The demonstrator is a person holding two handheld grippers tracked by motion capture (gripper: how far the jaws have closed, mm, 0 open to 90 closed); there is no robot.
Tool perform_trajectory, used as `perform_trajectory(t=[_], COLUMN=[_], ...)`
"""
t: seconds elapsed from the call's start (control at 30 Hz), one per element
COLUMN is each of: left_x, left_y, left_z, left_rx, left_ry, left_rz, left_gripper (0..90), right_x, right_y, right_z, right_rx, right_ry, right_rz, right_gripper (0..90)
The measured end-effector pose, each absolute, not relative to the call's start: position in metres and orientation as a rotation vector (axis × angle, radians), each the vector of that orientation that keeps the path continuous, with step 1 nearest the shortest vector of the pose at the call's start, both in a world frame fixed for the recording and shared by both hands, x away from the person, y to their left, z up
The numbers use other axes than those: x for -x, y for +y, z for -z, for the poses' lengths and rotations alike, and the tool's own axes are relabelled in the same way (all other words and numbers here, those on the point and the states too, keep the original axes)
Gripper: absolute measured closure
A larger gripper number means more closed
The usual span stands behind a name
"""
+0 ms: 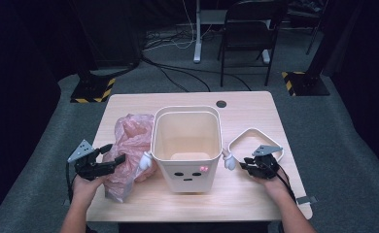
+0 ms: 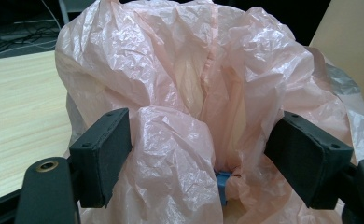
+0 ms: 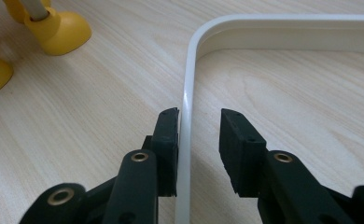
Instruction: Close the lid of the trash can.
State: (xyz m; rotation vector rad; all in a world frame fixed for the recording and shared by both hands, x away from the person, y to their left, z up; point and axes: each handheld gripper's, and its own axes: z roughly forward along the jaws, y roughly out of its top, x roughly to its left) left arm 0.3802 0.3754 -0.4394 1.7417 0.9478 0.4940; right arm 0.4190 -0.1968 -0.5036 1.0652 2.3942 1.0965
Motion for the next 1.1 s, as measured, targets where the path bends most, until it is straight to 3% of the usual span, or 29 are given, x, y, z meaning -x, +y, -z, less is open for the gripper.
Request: perform_trajectory(t=[0.67, 0.83, 1.1], left_x=[-0.380, -0.380, -0.379], left_y=[0.375, 0.375, 0.376], left_z=[0.440, 0.440, 0.439], left_rx=[-1.744, -1.746, -1.740], left_ry=[0.947, 0.945, 0.945], left_rz=[-0.492, -0.493, -0.492], left_gripper=[22.3, 22.3, 22.4], right_x=[-0.422, -0.421, -0.418], right_y=[-0.186, -0.184, -0.189], right_z=[0.512, 0.511, 0.505], right_rx=[-1.043, -1.002, -1.006], right_ry=[2.456, 2.463, 2.452], right_rz=[-0.988, -0.954, -0.978], right_gripper=[73.9, 81.1, 83.4])
